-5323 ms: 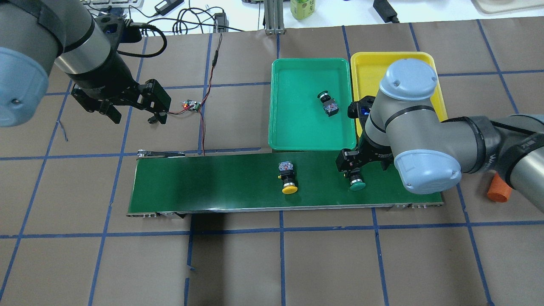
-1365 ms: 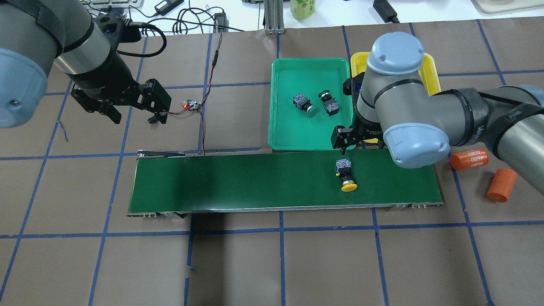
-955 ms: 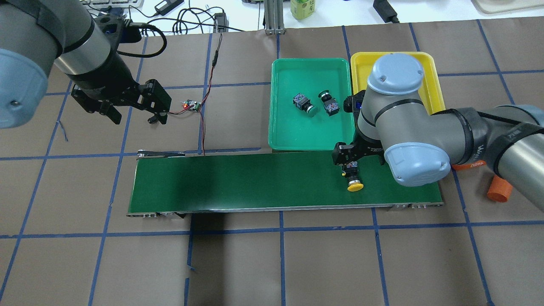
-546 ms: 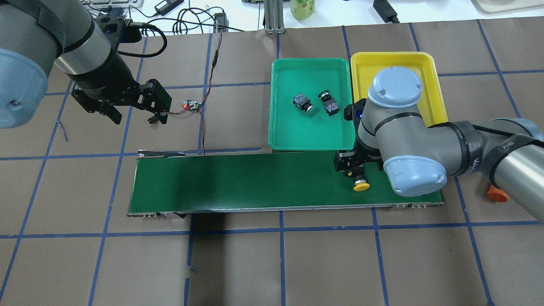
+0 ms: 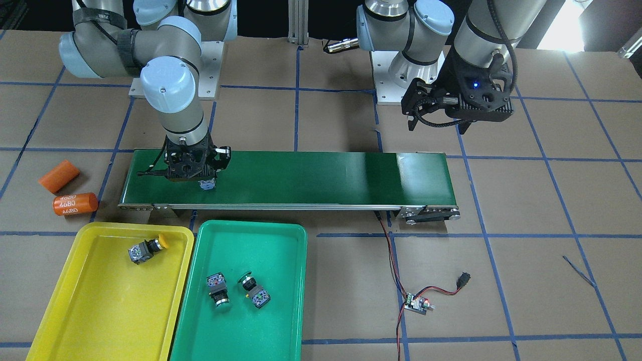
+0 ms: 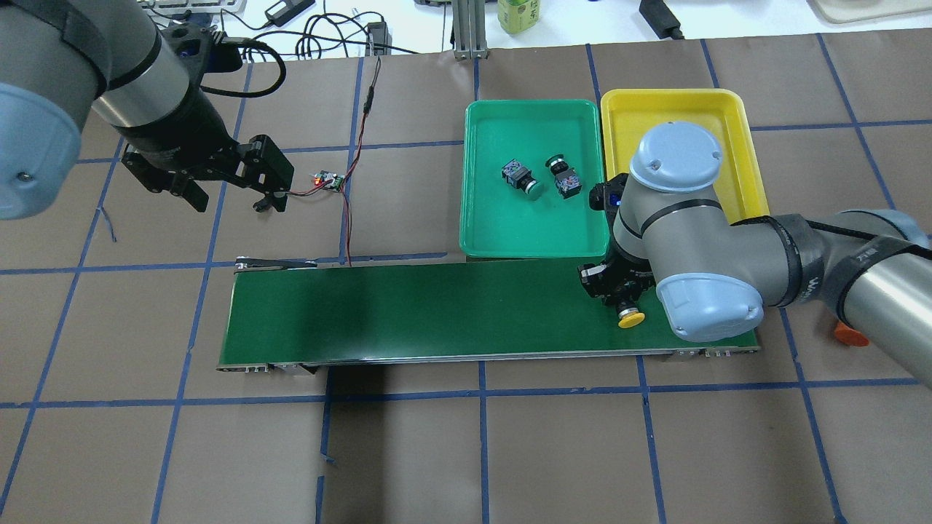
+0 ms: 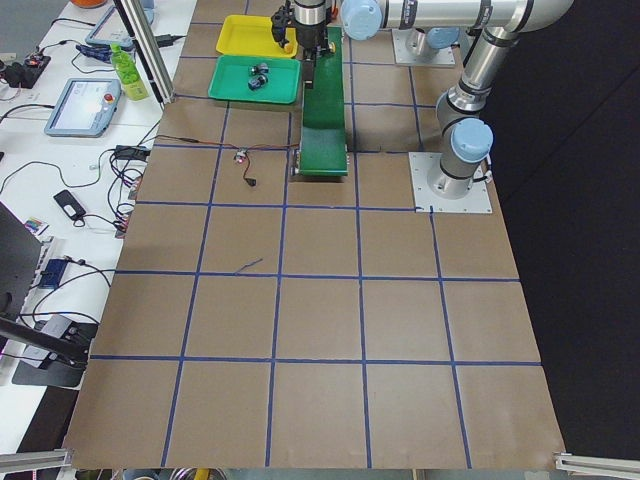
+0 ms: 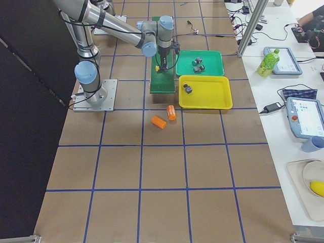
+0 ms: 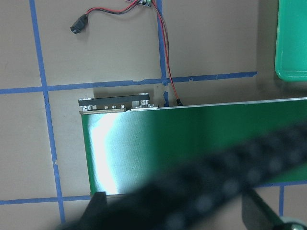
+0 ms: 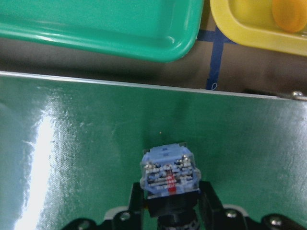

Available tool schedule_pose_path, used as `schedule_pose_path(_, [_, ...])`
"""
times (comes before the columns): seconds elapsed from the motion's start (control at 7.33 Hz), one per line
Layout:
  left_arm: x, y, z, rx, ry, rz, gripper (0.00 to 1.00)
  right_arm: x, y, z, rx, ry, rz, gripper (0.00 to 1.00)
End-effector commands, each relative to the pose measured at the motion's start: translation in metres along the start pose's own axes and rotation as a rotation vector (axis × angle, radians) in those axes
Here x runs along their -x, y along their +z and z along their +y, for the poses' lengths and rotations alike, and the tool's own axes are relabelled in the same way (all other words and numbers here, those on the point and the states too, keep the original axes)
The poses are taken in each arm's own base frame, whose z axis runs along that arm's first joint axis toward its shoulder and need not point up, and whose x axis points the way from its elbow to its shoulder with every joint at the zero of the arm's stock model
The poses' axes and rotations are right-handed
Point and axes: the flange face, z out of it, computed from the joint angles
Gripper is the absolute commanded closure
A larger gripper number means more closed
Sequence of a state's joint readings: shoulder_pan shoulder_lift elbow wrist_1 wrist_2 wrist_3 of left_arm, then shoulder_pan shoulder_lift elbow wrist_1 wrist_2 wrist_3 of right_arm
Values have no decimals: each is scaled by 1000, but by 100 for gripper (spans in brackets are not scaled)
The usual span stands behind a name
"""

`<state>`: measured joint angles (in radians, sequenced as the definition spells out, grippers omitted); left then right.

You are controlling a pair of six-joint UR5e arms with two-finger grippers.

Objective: Sort buttons by color to trays

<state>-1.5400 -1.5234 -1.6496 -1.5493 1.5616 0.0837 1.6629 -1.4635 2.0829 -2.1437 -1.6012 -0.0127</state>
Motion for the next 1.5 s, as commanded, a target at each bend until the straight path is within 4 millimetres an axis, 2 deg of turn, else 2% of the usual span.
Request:
schedule_pose_path(0.0, [0, 0, 0, -1, 1, -2, 0, 0, -11, -9, -54, -4, -10, 85])
schedule_pose_path(0.14, [0, 0, 0, 1, 1, -1, 0, -1, -23, -24, -124, -6, -10, 84])
schedule_pose_path(0.27, [0, 0, 0, 1, 4, -1, 0, -3, -25, -48, -146, -2, -6, 84])
schedule_pose_path(0.41, [2, 1, 0, 2, 4, -1, 0, -13, -22, -83, -148, -17, 10, 86])
schedule_pose_path(0.55, [1, -2, -1, -4, -1, 0, 0, -42, -18, -119, -151, -98, 17, 86])
schedule_pose_path(0.82, [2, 0, -1, 1, -1, -1, 0, -112, 14, -168, -117, -168, 8, 86])
schedule_pose_path(0.96, [2, 0, -1, 1, -1, -1, 0, -130, 21, -188, -121, -239, 15, 85])
schedule_pose_path(1.09, [2, 0, -1, 1, -1, -1, 0, -137, 24, -204, -129, -294, 24, 85])
schedule_pose_path(1.36, [2, 0, -1, 1, -1, -1, 0, -147, 31, -207, -118, -358, 28, 81])
